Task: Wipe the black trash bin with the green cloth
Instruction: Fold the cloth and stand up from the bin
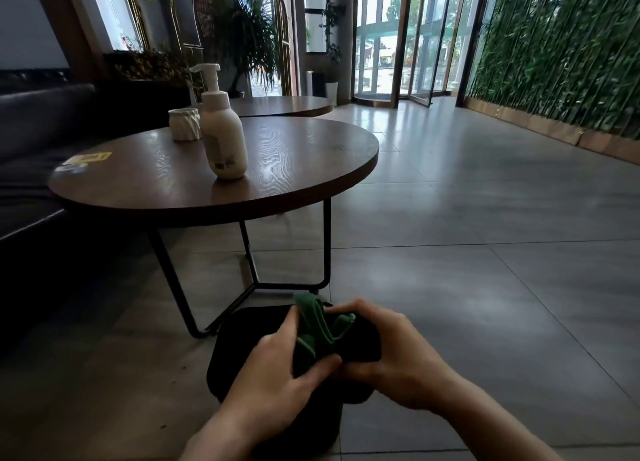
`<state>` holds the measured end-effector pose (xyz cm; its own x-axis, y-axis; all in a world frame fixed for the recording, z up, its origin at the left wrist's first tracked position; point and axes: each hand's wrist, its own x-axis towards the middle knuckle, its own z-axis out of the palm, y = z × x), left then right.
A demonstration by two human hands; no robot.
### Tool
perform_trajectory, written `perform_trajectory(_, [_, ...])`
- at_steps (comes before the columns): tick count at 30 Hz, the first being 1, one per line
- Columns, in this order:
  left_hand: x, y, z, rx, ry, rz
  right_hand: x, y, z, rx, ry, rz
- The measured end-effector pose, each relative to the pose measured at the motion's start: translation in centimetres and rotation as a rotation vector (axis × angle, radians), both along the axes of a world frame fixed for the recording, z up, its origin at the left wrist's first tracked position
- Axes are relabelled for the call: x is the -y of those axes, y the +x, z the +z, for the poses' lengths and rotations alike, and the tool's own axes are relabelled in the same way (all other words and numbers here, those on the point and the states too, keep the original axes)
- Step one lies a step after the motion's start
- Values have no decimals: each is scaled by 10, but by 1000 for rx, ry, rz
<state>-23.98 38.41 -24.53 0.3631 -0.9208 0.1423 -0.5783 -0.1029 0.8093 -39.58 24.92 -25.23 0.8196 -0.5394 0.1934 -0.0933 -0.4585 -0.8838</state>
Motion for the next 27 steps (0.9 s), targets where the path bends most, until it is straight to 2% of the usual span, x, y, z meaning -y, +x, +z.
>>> perform_trajectory(2, [2,12,3,319,33,-10,3,-1,-3,-121,-143,-71])
perform_trajectory(4, [4,19,6,490,39,-8,6,-1,-4,-254,-299,-109])
perform_trajectory(9, [17,26,4,651,87,12,12,11,1,-386,-448,-123])
perform_trajectory(15, [36,45,-11,803,112,-19,18,31,0,-562,-740,-127])
perform_trajectory(18, [42,51,-12,826,143,-38,18,39,6,-606,-808,-124])
perform_trajectory(21, [40,55,3,772,198,-75,14,44,22,-646,-796,-106])
perform_trajectory(27, [20,49,80,679,301,-72,-4,44,91,-720,-693,-103])
